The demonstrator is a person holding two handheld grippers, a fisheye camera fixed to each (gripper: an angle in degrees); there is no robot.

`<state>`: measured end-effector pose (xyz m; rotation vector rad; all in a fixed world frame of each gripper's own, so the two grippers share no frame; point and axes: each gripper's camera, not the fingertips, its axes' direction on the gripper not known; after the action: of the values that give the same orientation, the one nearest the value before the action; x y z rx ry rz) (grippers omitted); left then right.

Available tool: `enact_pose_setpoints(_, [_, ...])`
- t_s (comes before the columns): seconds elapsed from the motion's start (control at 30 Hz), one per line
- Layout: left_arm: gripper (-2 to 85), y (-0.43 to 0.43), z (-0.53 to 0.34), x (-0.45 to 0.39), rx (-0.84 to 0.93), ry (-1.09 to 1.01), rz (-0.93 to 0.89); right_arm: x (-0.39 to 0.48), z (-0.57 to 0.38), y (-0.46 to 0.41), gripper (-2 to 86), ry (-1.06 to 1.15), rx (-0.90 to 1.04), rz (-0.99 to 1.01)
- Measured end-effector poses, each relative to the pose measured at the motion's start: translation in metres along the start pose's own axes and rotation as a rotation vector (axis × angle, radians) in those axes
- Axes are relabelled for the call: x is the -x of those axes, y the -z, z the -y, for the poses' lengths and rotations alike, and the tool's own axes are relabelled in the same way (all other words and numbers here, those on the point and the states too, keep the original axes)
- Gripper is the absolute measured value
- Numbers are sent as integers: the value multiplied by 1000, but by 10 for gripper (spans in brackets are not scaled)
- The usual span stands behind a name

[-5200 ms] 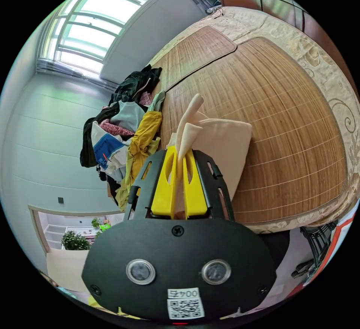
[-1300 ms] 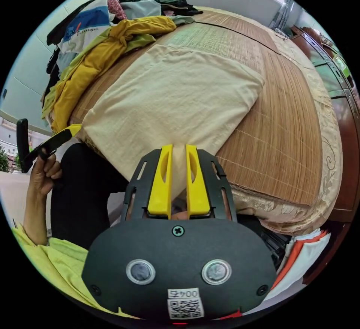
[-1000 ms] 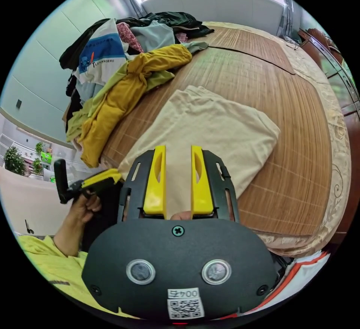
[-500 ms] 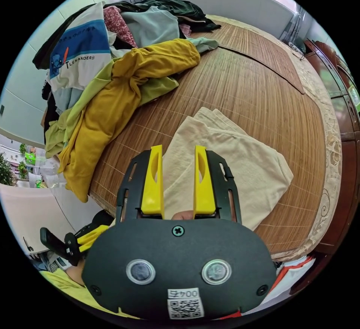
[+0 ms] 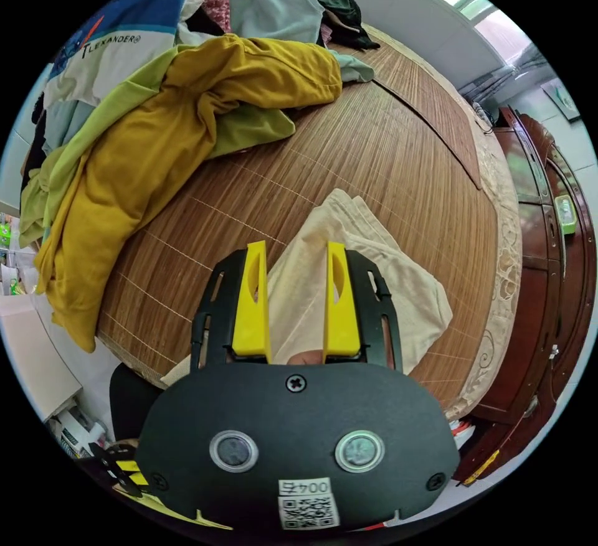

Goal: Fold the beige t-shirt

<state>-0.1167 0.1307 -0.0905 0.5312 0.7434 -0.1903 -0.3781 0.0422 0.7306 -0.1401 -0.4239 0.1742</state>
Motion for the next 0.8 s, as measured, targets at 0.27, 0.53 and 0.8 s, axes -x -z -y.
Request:
enact_pose_setpoints(0.27, [16, 8, 0, 23, 10, 45, -17, -25, -16, -25, 40, -102, -13, 32])
enact_pose_setpoints(0.53, [16, 21, 9, 61, 0, 108, -71, -69, -83, 20, 35, -357, -225, 142])
enact_pose_setpoints(0.8, [17, 9, 28, 140, 35, 250, -155, -64, -113, 51, 36, -512, -363, 108])
